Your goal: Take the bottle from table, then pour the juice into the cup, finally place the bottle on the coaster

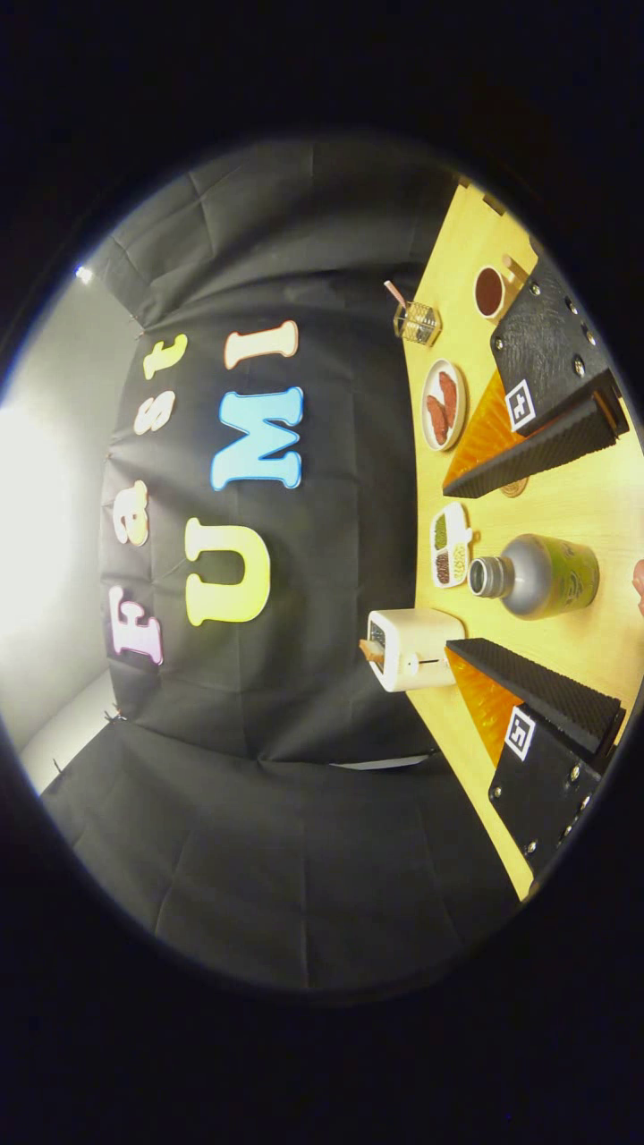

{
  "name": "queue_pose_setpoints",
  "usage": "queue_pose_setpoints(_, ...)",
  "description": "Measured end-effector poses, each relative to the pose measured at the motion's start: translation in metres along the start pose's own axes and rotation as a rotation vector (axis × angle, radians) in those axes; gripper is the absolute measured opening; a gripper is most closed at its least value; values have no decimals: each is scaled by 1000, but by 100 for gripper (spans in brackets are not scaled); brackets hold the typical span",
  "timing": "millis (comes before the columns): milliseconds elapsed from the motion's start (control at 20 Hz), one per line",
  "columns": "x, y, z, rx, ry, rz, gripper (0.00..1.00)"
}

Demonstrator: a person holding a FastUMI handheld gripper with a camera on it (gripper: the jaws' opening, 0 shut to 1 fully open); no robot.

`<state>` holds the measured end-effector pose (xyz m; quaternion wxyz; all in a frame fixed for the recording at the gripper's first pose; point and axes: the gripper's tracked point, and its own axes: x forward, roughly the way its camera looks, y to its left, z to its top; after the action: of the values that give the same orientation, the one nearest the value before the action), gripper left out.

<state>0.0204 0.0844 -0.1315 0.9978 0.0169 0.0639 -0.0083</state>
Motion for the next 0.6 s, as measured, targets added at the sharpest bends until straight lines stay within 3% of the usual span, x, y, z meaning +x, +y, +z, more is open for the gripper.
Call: queue_pose_setpoints(600,24,7,-78,33,158,-38,96)
